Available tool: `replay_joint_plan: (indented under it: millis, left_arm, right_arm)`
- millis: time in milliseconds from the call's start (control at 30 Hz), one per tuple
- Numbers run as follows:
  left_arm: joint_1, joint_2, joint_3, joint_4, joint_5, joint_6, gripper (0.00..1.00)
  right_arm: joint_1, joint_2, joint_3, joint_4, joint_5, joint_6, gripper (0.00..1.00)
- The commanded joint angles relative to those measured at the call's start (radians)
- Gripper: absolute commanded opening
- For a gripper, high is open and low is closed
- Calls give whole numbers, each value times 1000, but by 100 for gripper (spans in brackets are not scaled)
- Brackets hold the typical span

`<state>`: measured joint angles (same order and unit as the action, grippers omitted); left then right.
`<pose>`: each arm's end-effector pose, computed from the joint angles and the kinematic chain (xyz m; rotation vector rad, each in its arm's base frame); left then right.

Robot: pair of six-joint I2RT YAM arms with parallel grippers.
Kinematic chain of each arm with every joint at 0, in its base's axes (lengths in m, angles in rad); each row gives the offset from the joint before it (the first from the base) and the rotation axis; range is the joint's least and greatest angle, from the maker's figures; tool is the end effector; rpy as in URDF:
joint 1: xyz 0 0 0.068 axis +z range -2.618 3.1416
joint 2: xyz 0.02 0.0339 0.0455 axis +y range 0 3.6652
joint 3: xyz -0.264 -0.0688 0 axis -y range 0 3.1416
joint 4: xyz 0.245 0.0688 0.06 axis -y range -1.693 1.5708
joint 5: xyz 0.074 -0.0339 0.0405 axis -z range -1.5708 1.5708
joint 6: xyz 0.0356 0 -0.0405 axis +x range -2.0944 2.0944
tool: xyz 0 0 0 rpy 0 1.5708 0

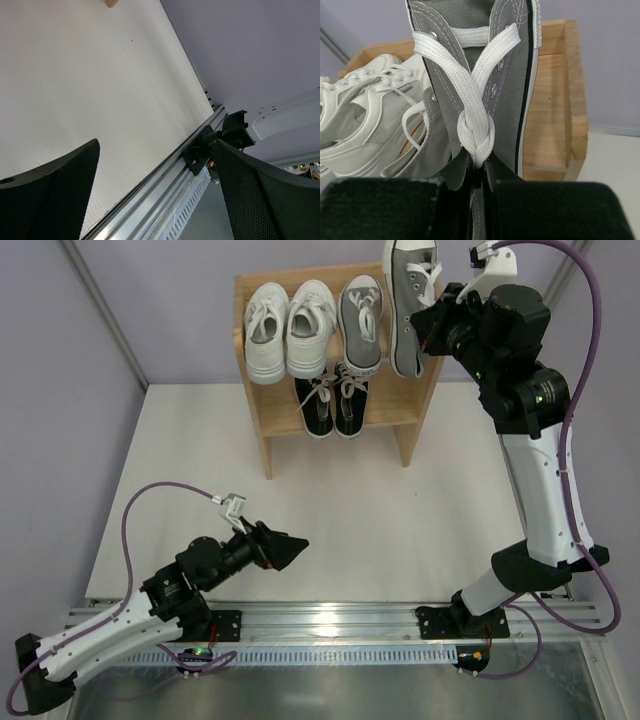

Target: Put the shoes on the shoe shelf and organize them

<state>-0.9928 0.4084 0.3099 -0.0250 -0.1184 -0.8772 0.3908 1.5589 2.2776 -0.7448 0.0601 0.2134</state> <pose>0.0778 -0.1116 0.2405 0.0103 1.8706 -1.2623 0.2516 0.1014 0.5811 -0.0958 1.6100 0.4210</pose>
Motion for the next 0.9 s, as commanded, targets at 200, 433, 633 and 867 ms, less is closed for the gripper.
replay_joint_plan:
  millis: [200, 433, 633, 867]
  left_arm:
    - [-1, -22, -3, -20, -30, 21, 92]
    - [-3, 10, 3, -7, -20, 18, 92]
    - [-3, 3, 3, -9, -26, 20, 92]
    - [-3, 21, 12, -6, -21, 23, 92]
  right_arm:
    - [8, 61, 164, -47, 126, -40, 4]
    - [8, 125, 197, -107, 101, -51, 4]
    - [8, 144, 198, -96, 148, -46, 4]
    - [8, 151, 198, -39, 182, -14, 4]
